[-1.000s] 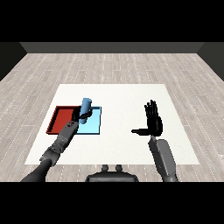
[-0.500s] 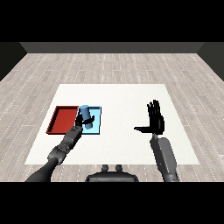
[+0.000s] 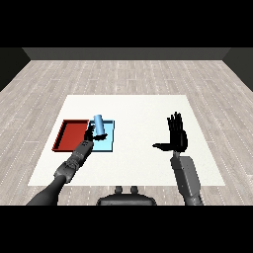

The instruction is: Pick the blue can and put it in the blue box

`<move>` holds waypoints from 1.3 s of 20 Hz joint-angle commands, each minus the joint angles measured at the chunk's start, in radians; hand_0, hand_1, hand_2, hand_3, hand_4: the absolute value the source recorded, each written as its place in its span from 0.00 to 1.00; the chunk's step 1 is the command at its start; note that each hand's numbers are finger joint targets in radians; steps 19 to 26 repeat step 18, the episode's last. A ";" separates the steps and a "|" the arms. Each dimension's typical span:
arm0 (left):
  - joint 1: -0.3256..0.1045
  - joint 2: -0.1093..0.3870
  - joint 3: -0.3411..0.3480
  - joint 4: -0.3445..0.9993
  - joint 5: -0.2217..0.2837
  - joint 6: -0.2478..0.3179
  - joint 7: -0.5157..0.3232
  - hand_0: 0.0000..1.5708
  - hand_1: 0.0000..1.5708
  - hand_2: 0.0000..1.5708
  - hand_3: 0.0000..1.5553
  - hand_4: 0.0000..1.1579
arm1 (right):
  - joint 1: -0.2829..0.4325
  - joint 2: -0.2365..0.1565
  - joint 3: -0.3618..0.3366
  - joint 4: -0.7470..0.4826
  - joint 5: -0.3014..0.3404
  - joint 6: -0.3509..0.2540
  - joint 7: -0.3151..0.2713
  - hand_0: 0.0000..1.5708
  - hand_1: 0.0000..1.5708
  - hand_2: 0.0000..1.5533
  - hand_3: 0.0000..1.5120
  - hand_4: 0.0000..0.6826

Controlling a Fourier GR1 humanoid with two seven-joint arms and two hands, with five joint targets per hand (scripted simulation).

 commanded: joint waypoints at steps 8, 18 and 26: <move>0.055 0.037 0.151 -0.302 0.129 -0.012 -0.428 0.00 0.00 0.00 0.00 0.00 | 0.014 -0.008 -0.002 -0.021 0.011 0.013 0.000 0.00 0.00 0.00 0.00 0.00; 0.269 -0.024 0.061 -0.688 0.190 -0.516 -0.584 0.00 0.00 0.00 0.00 0.00 | 0.057 -0.018 0.058 0.093 0.091 0.067 -0.058 0.00 0.00 0.00 0.00 0.00; 0.269 -0.024 0.061 -0.688 0.190 -0.516 -0.584 0.00 0.00 0.00 0.00 0.00 | 0.057 -0.018 0.058 0.093 0.091 0.067 -0.058 0.00 0.00 0.00 0.00 0.00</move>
